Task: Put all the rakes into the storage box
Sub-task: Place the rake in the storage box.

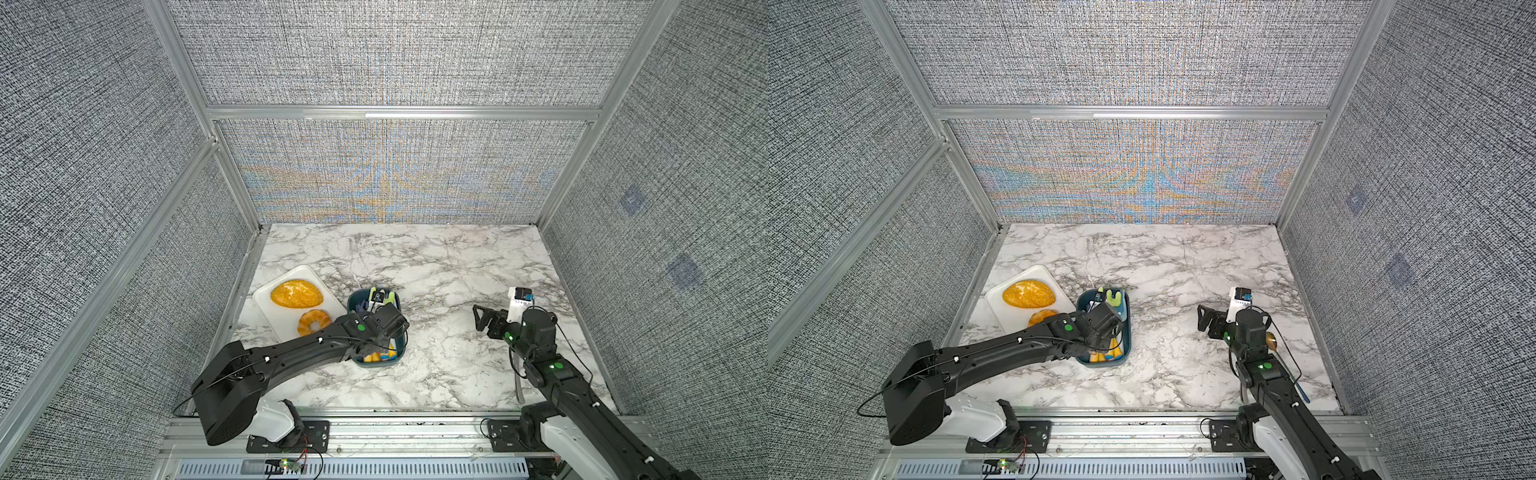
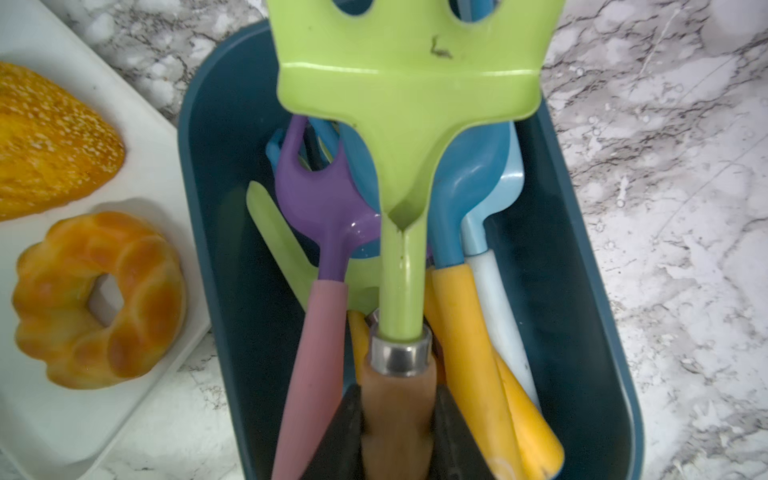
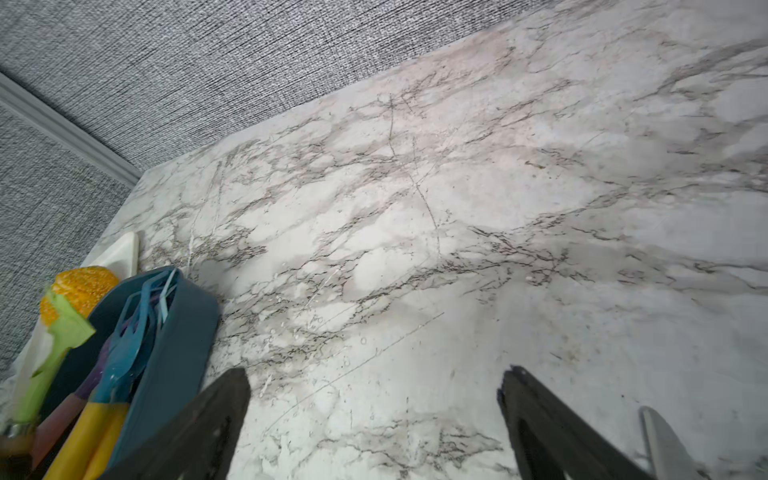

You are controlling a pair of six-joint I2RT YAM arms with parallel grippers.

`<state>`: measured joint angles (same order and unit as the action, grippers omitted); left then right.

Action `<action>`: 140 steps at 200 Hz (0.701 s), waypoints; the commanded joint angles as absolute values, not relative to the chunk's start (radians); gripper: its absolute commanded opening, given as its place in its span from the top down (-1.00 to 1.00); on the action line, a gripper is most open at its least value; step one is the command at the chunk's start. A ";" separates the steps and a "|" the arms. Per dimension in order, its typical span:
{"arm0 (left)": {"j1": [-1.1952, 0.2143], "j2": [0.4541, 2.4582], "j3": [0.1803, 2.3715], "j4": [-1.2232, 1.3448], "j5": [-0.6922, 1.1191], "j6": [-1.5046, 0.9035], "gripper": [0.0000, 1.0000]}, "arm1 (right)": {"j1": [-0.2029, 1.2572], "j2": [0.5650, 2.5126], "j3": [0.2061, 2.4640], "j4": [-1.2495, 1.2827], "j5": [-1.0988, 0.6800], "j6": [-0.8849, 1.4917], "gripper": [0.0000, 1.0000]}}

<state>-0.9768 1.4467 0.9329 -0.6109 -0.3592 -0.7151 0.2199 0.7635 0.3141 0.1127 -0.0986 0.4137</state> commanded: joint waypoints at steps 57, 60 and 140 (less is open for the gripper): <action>-0.966 1.433 0.939 -0.586 -0.305 -0.782 0.00 | 0.493 0.850 0.374 0.223 -0.175 0.293 -0.98; -0.966 1.427 0.938 -0.588 -0.305 -0.782 -0.06 | 0.508 0.858 0.381 0.221 -0.166 0.289 -0.98; -0.943 1.302 0.967 -0.650 -0.429 -0.689 -0.98 | 0.685 1.043 0.521 0.230 -0.026 0.216 -0.98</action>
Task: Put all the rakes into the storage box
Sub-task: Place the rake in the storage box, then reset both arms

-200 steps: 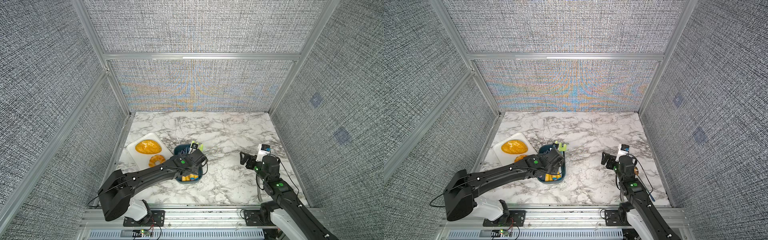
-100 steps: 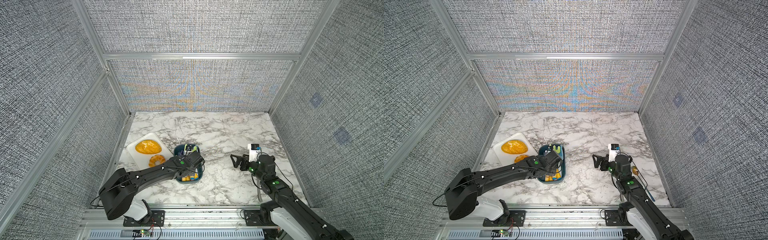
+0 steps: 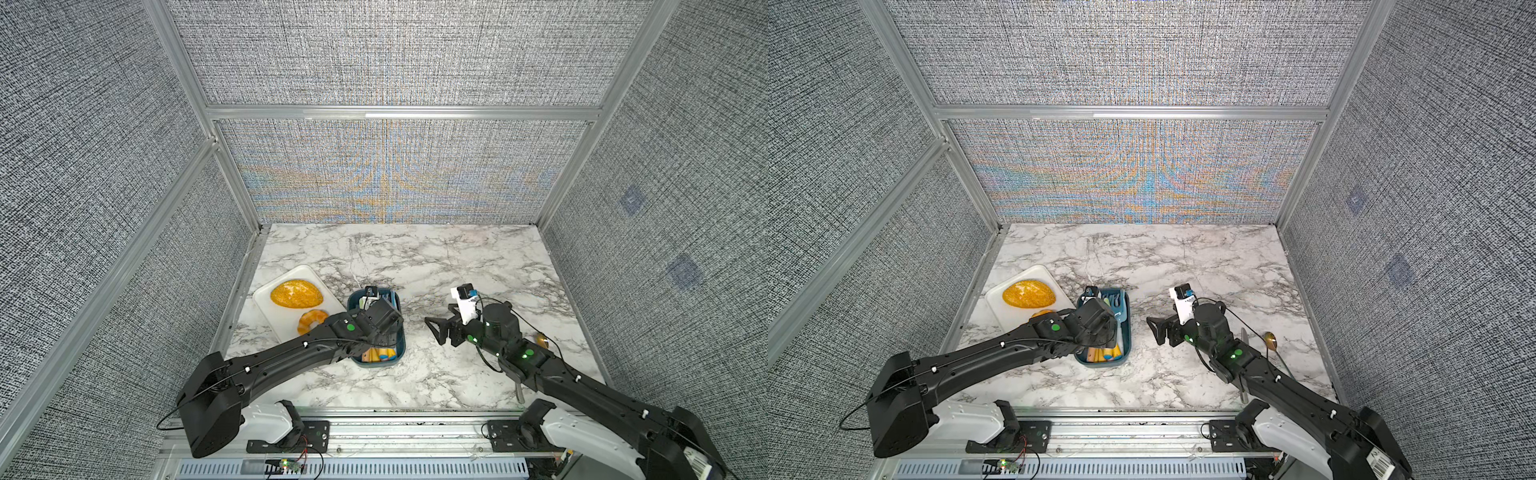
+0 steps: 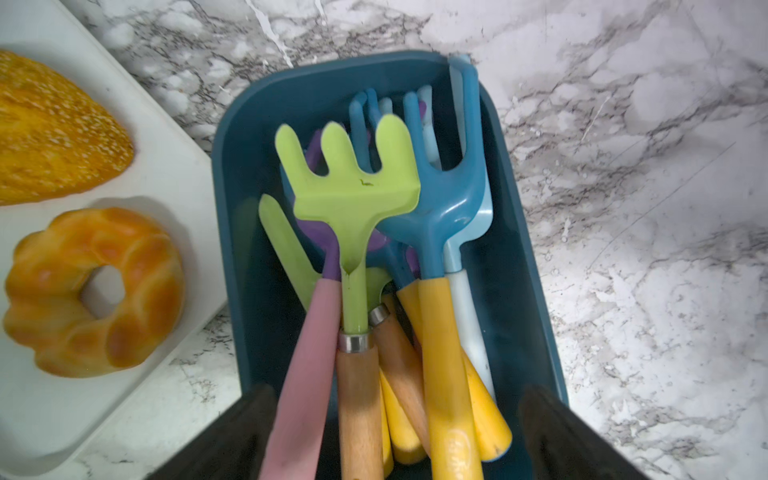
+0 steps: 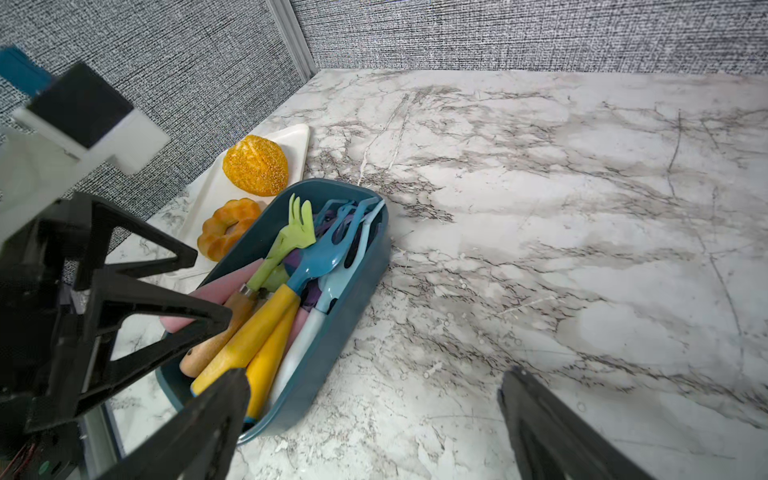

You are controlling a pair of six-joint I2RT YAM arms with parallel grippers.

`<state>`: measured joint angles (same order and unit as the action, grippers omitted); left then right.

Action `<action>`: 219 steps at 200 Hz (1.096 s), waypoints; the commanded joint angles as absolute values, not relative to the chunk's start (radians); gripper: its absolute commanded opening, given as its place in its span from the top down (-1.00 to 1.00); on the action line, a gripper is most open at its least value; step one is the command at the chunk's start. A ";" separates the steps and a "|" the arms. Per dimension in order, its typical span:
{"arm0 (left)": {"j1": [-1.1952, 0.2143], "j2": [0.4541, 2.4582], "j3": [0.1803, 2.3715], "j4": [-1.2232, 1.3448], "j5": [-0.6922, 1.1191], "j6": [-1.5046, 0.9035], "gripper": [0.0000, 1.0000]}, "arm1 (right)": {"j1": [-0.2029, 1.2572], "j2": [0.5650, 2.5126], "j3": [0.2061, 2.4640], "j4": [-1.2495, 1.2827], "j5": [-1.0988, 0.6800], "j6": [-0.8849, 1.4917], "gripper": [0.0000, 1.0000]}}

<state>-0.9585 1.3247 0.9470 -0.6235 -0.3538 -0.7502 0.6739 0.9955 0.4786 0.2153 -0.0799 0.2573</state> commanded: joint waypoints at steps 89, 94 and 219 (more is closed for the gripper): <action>-0.727 1.173 0.976 -0.577 -0.659 -0.488 -0.98 | 0.560 1.175 0.712 0.232 0.009 0.090 -0.98; -0.711 1.164 0.972 -0.562 -0.672 -0.475 -0.98 | 0.544 1.172 0.701 0.253 0.029 0.082 -0.98; -0.387 1.071 0.519 0.127 -0.675 -0.092 -0.98 | 0.052 1.013 0.282 0.677 0.136 0.066 -0.98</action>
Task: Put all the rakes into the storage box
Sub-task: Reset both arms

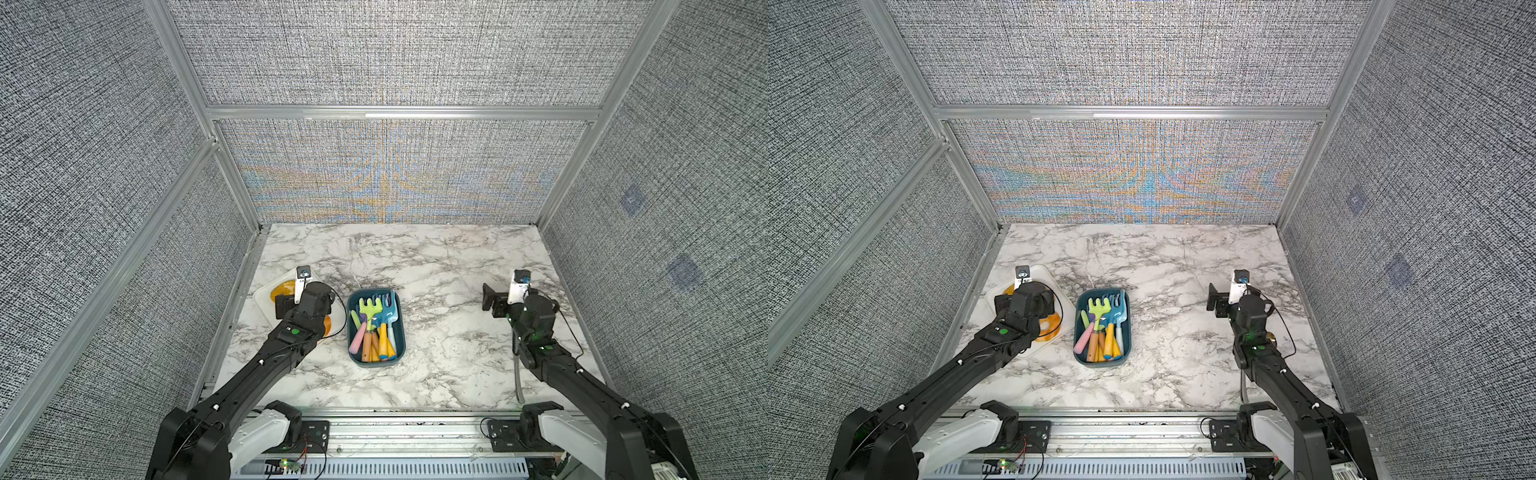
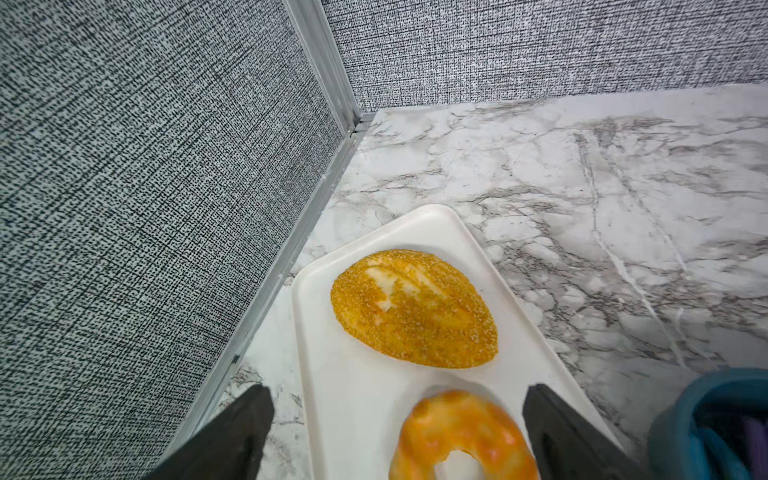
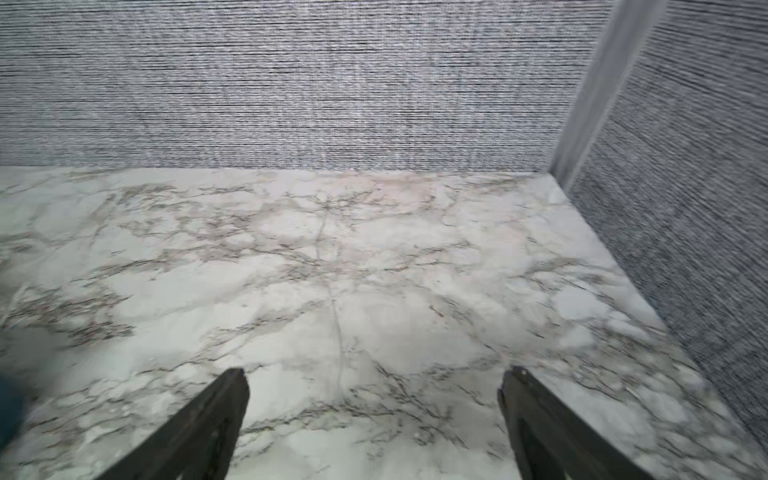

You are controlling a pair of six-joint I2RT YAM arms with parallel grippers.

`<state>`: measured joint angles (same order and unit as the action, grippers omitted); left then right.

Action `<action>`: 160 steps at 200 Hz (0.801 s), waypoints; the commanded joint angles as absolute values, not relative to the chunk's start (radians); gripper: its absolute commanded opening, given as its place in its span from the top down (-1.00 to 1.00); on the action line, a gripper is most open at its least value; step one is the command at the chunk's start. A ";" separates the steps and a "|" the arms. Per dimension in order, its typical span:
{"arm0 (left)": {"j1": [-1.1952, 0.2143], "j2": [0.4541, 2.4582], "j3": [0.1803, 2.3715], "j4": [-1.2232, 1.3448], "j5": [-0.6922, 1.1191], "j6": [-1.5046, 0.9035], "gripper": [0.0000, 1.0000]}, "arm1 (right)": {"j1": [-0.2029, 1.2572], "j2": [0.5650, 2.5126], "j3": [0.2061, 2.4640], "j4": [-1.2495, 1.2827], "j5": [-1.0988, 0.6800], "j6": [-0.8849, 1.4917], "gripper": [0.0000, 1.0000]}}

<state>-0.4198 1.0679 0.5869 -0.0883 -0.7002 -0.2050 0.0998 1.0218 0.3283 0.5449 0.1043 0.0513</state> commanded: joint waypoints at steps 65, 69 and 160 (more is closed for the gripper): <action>-0.273 1.299 0.464 0.385 -0.597 -0.026 -0.98 | 0.024 1.240 0.191 0.992 0.154 0.060 -0.98; -0.270 1.321 0.476 0.395 -0.595 -0.018 -0.98 | 0.024 1.260 0.187 1.018 0.150 0.057 -0.98; -0.190 1.513 0.511 0.666 -0.532 0.020 -0.98 | 0.064 1.464 0.188 1.250 0.082 -0.063 -0.98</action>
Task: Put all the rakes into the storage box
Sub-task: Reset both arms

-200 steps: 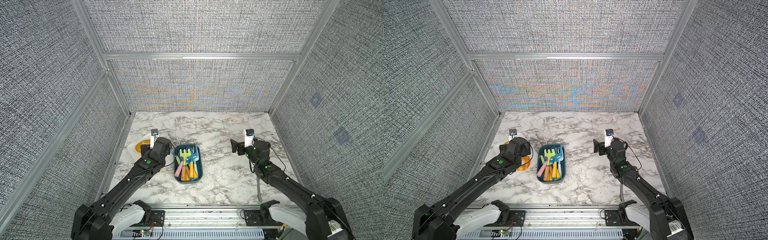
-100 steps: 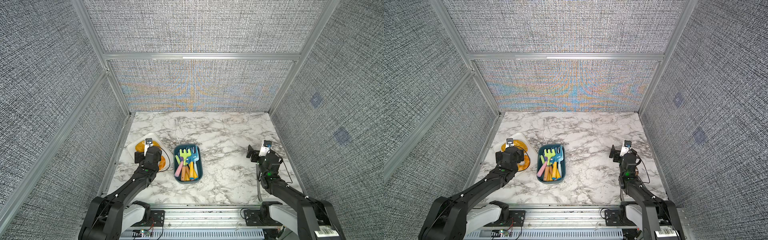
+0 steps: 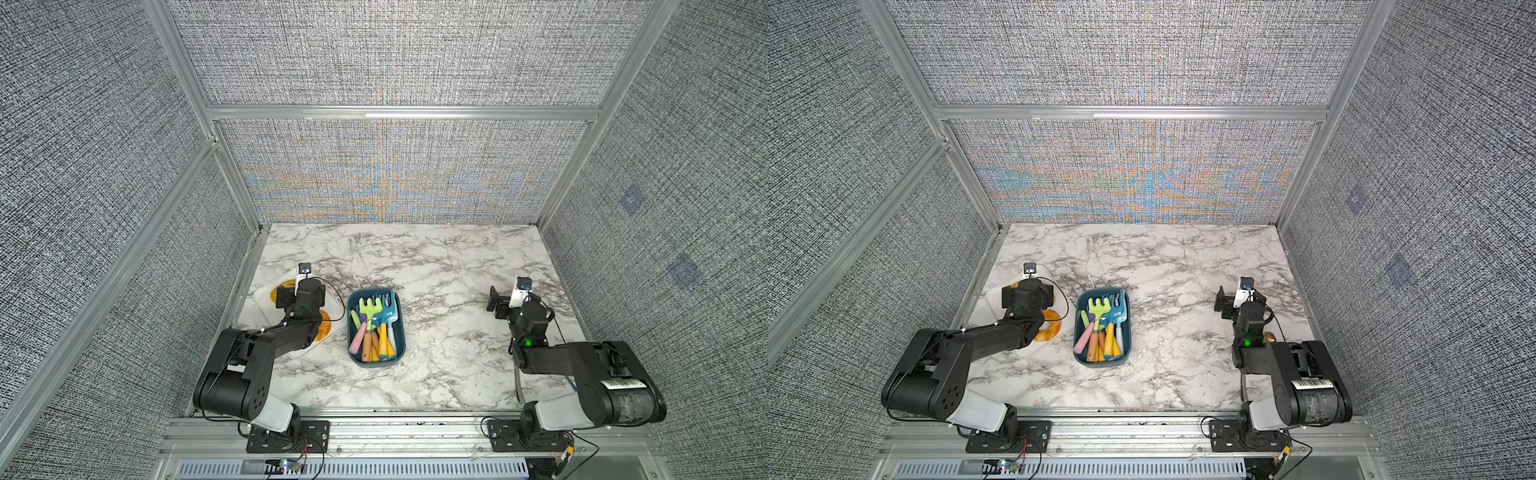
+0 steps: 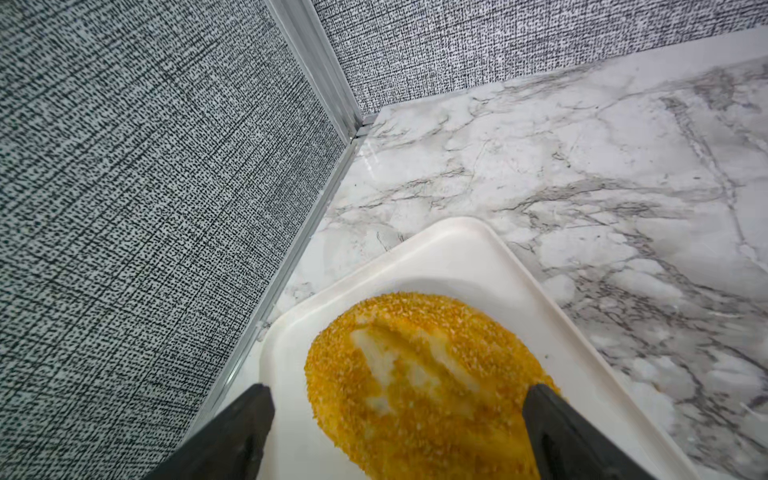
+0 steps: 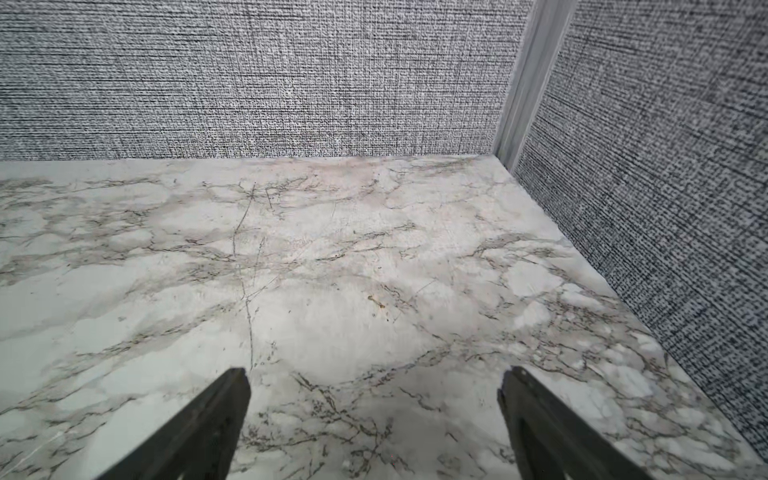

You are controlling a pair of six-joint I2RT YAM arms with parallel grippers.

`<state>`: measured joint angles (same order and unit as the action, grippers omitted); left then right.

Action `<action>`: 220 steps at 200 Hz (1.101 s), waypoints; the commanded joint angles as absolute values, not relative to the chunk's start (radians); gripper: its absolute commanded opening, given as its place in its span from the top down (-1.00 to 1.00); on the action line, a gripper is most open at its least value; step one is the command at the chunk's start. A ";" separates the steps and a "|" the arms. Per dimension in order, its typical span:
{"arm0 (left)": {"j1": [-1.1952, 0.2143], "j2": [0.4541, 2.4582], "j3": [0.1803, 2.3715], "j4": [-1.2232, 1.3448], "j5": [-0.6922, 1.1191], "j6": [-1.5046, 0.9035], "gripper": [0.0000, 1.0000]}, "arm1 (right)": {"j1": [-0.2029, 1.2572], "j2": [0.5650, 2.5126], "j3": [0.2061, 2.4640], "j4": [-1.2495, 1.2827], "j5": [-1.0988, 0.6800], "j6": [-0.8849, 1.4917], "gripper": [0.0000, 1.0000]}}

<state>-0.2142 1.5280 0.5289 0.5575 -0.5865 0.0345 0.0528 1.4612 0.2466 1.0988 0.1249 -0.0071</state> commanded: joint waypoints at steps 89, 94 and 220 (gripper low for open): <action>-0.080 1.540 0.415 0.840 -0.279 -0.021 -0.98 | 0.010 1.519 0.233 1.221 0.029 -0.017 -0.98; -0.081 1.525 0.427 0.798 -0.276 -0.024 -0.97 | 0.010 1.518 0.231 1.231 0.029 -0.018 -0.98; -0.080 1.523 0.423 0.791 -0.276 -0.023 -0.97 | 0.013 1.520 0.236 1.223 0.033 -0.018 -0.98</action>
<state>-0.0814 1.5276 0.4194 0.7841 -0.2848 -0.0261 0.0124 1.5188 0.2298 1.2133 0.0391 -0.0238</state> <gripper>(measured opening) 0.986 0.991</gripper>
